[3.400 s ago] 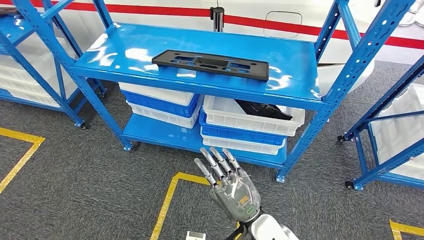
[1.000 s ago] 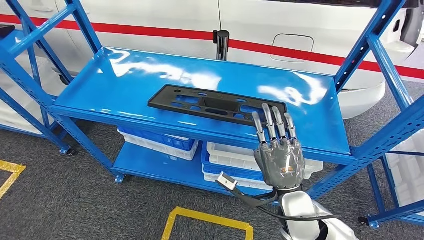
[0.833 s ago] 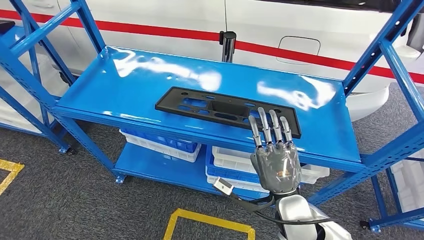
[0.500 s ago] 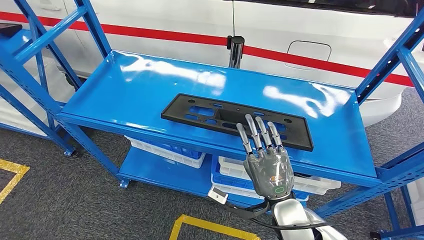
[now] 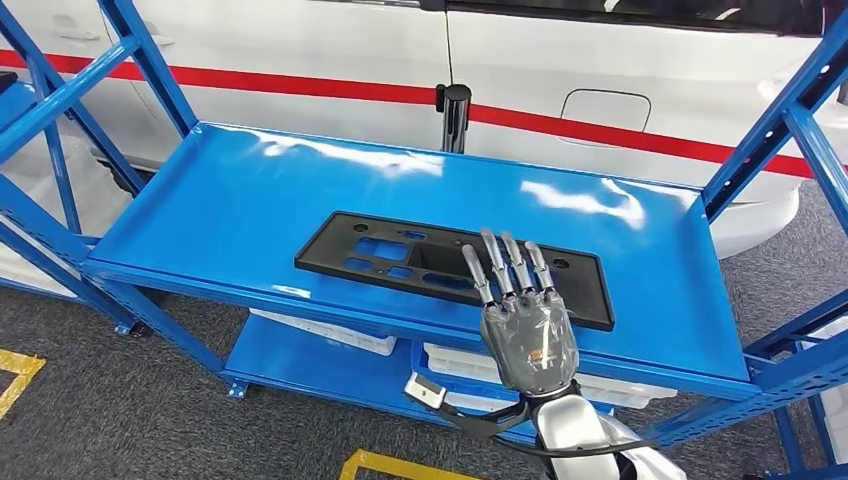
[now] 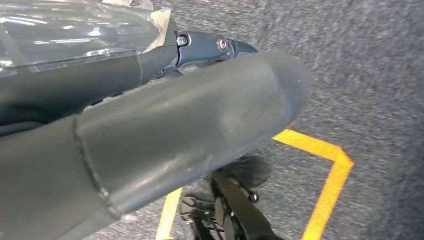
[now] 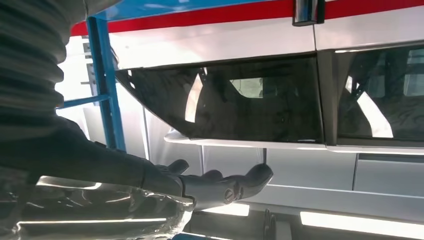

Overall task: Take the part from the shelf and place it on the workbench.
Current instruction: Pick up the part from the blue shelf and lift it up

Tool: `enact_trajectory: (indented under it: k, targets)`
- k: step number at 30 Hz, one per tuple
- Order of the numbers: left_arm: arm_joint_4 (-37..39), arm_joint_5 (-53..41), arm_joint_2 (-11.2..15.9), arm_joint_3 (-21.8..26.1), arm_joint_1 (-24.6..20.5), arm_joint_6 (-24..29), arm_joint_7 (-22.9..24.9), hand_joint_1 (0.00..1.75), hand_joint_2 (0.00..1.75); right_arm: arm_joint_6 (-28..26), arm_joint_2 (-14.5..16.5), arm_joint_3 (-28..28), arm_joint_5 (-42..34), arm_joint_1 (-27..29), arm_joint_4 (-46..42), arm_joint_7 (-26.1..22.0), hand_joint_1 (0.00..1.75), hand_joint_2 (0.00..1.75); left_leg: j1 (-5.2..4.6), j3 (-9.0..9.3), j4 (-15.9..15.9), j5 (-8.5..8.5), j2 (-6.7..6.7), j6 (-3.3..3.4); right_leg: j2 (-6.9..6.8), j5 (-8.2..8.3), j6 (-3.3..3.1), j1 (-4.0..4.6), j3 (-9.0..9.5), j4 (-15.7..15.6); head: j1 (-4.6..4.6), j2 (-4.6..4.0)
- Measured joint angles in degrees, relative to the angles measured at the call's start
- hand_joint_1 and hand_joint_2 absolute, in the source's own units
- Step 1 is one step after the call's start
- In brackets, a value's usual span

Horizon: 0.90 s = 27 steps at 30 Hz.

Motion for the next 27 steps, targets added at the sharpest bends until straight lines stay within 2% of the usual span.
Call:
enact_trajectory:
  k: [1,3,5,7,8,9,12,14,21,27]
  targets:
    - [0.0,0.0,0.0,0.0,0.0,0.0,0.0,0.00,0.00,-0.1,0.2,0.0,0.0,0.1,0.0,-0.4,0.00,1.75,-0.19,0.49,-1.3,0.00,0.03,0.32,0.00,-0.33,0.35,0.08,0.11,0.0,-0.05,0.00]
    - [0.1,0.2,0.0,-0.1,0.0,0.0,-0.1,0.00,0.00,-0.1,0.8,-0.4,0.0,0.9,0.1,-2.4,0.00,1.75,-0.59,0.95,-1.9,-0.54,0.00,1.24,0.01,-0.86,1.18,0.32,0.04,-0.2,-0.08,0.00]
    - [0.2,0.4,0.1,-0.2,0.0,0.0,-0.1,0.00,0.00,-0.2,1.8,-1.7,0.0,2.6,0.1,-5.8,0.00,1.75,-0.44,1.93,-2.6,0.65,-0.09,2.11,-0.10,-1.70,1.83,0.49,0.14,0.3,0.04,0.01]
    - [0.2,0.8,0.1,-0.5,-0.1,0.5,0.0,0.00,0.00,-0.2,3.1,-3.4,0.0,3.9,0.2,-8.8,0.00,1.75,-0.59,2.72,-3.1,0.60,-0.20,2.25,-0.22,-0.72,2.67,0.71,0.12,1.3,0.22,0.01]
    - [0.2,1.0,0.0,-0.7,-0.3,1.1,0.0,0.00,0.00,-0.2,3.8,-4.1,0.0,4.4,0.3,-10.2,0.00,1.75,-0.89,3.01,-3.2,0.41,-0.30,2.16,-0.22,-0.31,2.88,0.76,0.20,1.3,0.23,0.01]
    - [0.2,1.3,0.0,-0.9,-0.4,1.7,0.1,0.00,0.00,-0.2,4.6,-4.9,0.0,4.8,0.5,-11.9,0.00,1.75,-1.15,3.17,-3.1,0.20,-0.39,2.08,-0.24,-0.02,2.82,0.91,0.72,0.6,0.26,0.01]
    - [0.2,2.0,-0.2,-1.7,-0.7,3.1,0.4,0.00,0.00,-0.2,7.7,-7.4,0.0,6.8,1.3,-17.1,0.00,1.75,-1.48,3.23,-3.2,-0.09,-0.46,2.22,-0.35,-1.60,1.87,0.99,2.33,-1.7,0.16,0.00]
    - [0.2,2.3,-0.2,-2.1,-0.7,3.5,0.5,0.00,0.00,-0.2,9.5,-8.8,0.0,7.4,2.1,-18.3,0.00,1.75,-1.55,3.16,-3.2,-0.10,-0.43,2.24,-0.35,-1.63,1.92,0.96,2.57,-1.9,0.14,0.00]
    - [0.2,3.2,-0.5,-3.3,-0.9,4.3,0.6,0.00,0.00,-0.3,12.1,-9.5,0.0,4.2,7.0,-16.2,0.00,1.75,-1.58,3.68,-3.2,-0.30,-0.44,2.42,-0.35,-1.67,1.91,0.69,2.44,-2.1,0.15,0.00]
    - [0.2,3.5,-0.8,-3.7,-0.9,4.6,0.8,0.00,0.00,-0.3,12.8,-9.2,0.0,3.0,9.3,-15.7,0.00,1.75,-1.47,3.82,-3.2,-0.26,-0.44,2.41,-0.36,-1.65,1.93,0.75,2.59,-2.1,0.14,0.00]
